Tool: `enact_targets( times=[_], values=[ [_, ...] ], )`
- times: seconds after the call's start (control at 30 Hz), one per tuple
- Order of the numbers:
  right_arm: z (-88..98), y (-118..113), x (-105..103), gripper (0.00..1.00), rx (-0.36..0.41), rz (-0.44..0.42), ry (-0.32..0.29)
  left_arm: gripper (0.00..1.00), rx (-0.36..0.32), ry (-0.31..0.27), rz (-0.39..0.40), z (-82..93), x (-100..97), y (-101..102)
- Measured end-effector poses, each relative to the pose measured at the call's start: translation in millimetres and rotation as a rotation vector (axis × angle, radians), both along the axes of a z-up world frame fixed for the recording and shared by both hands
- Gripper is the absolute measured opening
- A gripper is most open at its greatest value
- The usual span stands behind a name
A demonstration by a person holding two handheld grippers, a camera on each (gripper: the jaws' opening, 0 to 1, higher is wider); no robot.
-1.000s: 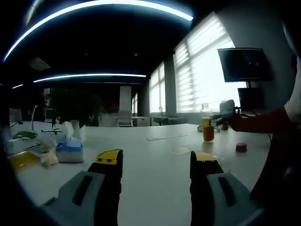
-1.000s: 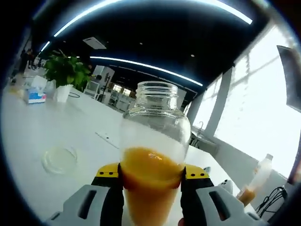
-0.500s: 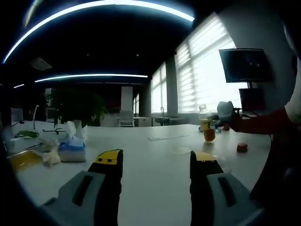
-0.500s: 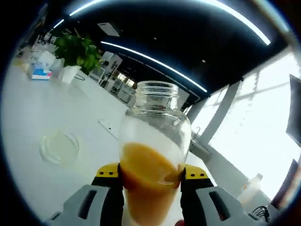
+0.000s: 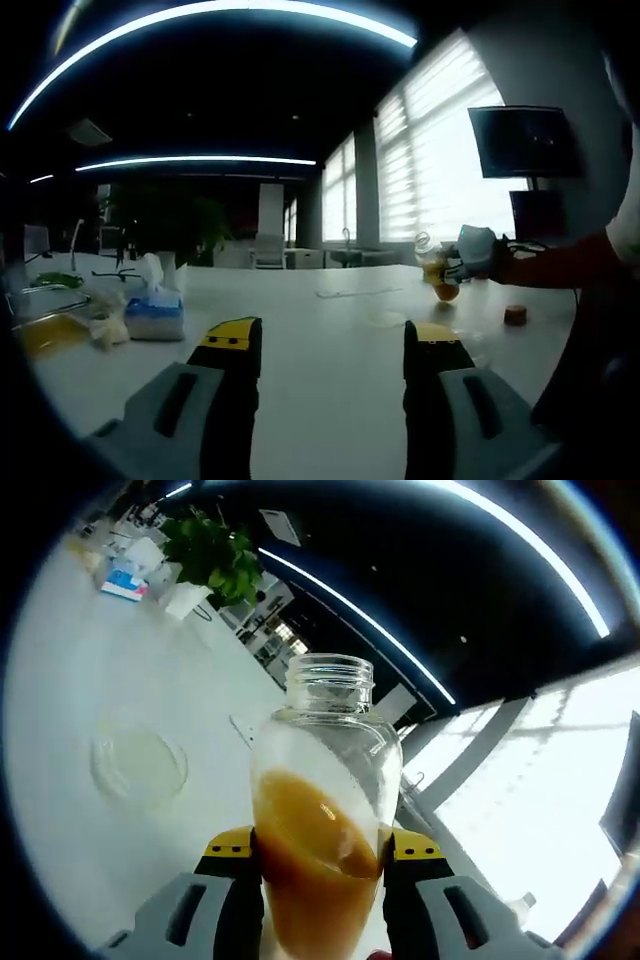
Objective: Open the Petri dish lid, place the lid on the table, pour the liquid culture medium into the Petri dish, pick up the Petri dish lid from the table, and close the Petri dish
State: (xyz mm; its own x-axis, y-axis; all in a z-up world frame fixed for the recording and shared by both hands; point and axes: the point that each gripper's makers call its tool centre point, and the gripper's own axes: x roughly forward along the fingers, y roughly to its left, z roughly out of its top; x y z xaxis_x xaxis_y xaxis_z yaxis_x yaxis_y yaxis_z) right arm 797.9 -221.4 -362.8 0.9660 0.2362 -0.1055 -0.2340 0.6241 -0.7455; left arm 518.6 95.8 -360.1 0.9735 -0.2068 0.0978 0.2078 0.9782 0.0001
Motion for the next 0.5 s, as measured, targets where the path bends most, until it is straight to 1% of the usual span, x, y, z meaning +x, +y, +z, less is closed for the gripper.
enact_targets(
  times=[0.1,0.27,0.37,0.5],
  values=[
    [-2.5,3.9,-3.5,0.42,-0.035,0.009,-0.013,0.48,-0.003,0.002,0.002,-1.2,-0.1,1.1],
    [-8.1,12.3,-10.1,0.42,-0.118,0.026,-0.048,0.48,-0.003,0.001,-0.002,-0.8,-0.8,0.5],
    [-10.8,16.6,-11.7,0.42,-0.156,0.031,-0.06,0.48,-0.003,0.002,0.0,-1.0,-1.2,1.6],
    [-13.0,18.4,-9.6,0.42,-0.183,0.035,-0.064,0.48,-0.006,0.001,0.005,-0.8,-2.2,3.9]
  ],
)
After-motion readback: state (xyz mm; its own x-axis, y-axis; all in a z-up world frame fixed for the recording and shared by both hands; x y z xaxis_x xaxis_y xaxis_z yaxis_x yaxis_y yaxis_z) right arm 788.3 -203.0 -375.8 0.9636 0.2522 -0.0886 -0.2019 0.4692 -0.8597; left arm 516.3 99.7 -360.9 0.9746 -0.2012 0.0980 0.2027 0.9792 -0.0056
